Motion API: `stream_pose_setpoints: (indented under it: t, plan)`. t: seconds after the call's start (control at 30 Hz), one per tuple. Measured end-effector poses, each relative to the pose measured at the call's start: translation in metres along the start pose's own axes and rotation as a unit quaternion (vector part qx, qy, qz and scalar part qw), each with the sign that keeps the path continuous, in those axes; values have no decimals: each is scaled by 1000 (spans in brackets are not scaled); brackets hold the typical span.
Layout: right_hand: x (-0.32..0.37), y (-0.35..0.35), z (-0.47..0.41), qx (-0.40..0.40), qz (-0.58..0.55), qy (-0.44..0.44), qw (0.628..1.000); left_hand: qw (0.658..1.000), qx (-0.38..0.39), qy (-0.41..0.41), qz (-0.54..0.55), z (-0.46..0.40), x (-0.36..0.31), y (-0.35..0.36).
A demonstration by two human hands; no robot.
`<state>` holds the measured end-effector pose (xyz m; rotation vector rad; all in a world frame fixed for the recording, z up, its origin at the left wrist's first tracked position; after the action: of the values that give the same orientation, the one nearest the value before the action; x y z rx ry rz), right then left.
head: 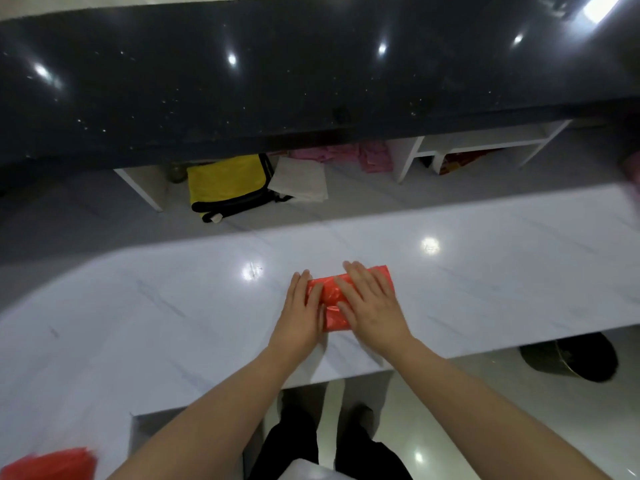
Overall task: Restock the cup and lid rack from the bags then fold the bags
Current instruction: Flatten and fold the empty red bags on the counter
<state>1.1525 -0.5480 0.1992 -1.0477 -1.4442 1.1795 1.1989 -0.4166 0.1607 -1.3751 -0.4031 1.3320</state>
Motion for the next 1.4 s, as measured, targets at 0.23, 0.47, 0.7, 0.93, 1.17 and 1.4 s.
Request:
stream_pose_setpoints:
  t: [0.23,0.47,0.7,0.93,1.17,1.4]
  plan:
    - [-19,36,6,128,11,89,988,999,-10,42,-33,-6,-5,-3]
    - [-21,45,7,140,-7,93,986,983,-69,51,-161,-18,-36,-6]
    - [-32,44,9,100,-26,108,989,987,-23,2,-159,-25,-16,15]
    - [-45,47,14,80,-10,125,989,984,-37,1,-175,-25,-14,20]
    - [-46,53,13,79,0,128,989,984,-42,1,-171,-27,-14,22]
    - [-45,51,15,112,-3,133,985,984,-24,4,-176,-26,-14,19]
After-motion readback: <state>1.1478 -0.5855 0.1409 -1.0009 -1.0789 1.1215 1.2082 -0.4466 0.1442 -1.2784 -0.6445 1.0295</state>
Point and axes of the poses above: each hand's wrist, its own z-axis away from the middle knuckle, its own y-axis out of the palm, x = y × z, the point moved 8 cm from there along -z, towards the middle knuckle, and after that the axes turned 9 degrees about -y, right-handed, at the moved point
